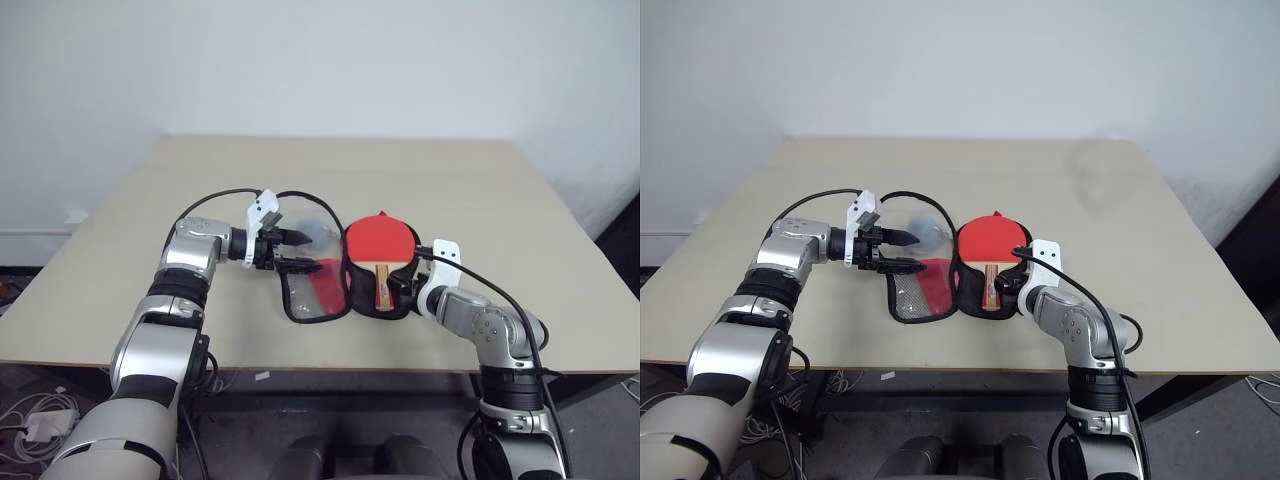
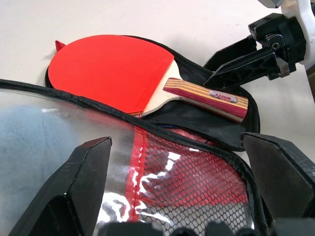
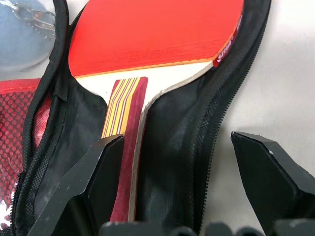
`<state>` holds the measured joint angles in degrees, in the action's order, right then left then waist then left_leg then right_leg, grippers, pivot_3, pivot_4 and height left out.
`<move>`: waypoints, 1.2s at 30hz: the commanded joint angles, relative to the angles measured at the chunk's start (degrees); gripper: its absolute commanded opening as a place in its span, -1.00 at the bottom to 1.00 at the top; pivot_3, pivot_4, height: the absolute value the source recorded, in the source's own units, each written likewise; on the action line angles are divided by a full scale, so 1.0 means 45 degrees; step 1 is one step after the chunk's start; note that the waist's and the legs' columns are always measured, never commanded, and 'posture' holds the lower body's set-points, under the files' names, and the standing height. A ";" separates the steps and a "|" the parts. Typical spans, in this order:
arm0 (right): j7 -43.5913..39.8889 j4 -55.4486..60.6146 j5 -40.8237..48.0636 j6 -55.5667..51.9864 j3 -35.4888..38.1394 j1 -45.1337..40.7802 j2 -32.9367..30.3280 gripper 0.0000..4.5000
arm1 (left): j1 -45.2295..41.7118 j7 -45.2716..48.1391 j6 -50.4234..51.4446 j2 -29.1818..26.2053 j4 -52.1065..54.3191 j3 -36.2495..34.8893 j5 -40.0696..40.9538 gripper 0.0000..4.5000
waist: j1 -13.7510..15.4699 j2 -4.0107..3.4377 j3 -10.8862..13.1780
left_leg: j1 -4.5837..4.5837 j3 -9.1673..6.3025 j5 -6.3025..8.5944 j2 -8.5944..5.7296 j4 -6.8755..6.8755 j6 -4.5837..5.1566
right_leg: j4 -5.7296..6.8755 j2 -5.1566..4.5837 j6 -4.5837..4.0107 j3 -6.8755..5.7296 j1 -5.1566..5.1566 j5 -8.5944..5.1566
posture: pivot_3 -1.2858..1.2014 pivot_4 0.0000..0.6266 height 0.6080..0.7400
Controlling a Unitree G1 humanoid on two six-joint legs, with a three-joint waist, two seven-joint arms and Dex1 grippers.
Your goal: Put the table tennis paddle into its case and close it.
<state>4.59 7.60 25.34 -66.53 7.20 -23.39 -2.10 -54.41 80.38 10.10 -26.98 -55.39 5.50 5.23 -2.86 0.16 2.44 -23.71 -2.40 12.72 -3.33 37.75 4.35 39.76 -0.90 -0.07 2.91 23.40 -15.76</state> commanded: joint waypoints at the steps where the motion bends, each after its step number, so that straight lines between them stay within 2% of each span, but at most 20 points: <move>1: -0.0138 0.0007 -0.0140 -0.0005 0.0107 0.0064 0.0000 0.41 | -0.0190 -0.0074 -0.0075 -0.0040 0.0381 -0.0069 0.0005 1.00 | 0.0000 0.0000 0.0000 | 0.0000 0.0000 0.0000 0.0000 0.0000 0.0000 | 0.0000 0.0000 0.0000 0.0000 -0.0001 0.0000 | 0.03 -1.00 1.00; 9: -0.0310 -0.0013 -0.0339 -0.0067 0.0201 0.0117 0.0047 -0.89 | -0.0198 -0.0081 -0.0030 0.0014 0.0395 -0.0076 0.0048 1.00 | -0.0001 0.0001 0.0000 | 0.0001 -0.0001 -0.0001 0.0000 -0.0001 0.0001 | 0.0001 0.0001 0.0000 0.0000 -0.0001 0.0000 | 0.03 -1.00 1.00; 10: -0.0341 0.0016 -0.0344 -0.0073 0.0197 0.0136 0.0041 -0.99 | -0.0219 -0.0082 0.0002 0.0016 0.0383 -0.0098 0.0069 1.00 | 0.0000 0.0001 0.0000 | 0.0001 -0.0001 -0.0001 0.0000 -0.0001 0.0001 | 0.0001 0.0001 0.0000 0.0000 -0.0001 0.0000 | 0.03 -1.00 1.00; 22: -0.0940 0.0739 -0.0185 -0.0572 0.0513 0.0481 -0.0655 -0.99 | -0.0151 -0.0048 0.0013 -0.0123 0.0301 -0.0101 0.0015 1.00 | 0.0011 0.0001 0.0000 | 0.0000 -0.0003 -0.0001 -0.0007 0.0002 0.0003 | -0.0001 -0.0005 0.0000 -0.0004 -0.0003 0.0000 | 0.03 -1.00 1.00; 36: -0.1762 0.2499 0.0238 -0.1799 0.2200 0.1618 -0.2149 -0.99 | -0.0069 -0.0033 -0.0036 -0.0264 0.0167 -0.0072 -0.0050 1.00 | 0.0243 0.0001 0.0000 | -0.0003 -0.0013 -0.0004 -0.0025 0.0005 0.0011 | -0.0009 -0.0027 0.0001 -0.0019 -0.0019 0.0000 | 0.03 -1.00 1.00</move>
<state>-2.90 15.37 25.87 -73.84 14.87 -16.42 -10.53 -54.00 80.10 10.52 -27.36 -55.40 5.53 5.15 -1.77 0.16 2.44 -23.73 -2.46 12.70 -3.44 37.78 4.41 39.72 -1.02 -0.07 2.82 23.31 -15.76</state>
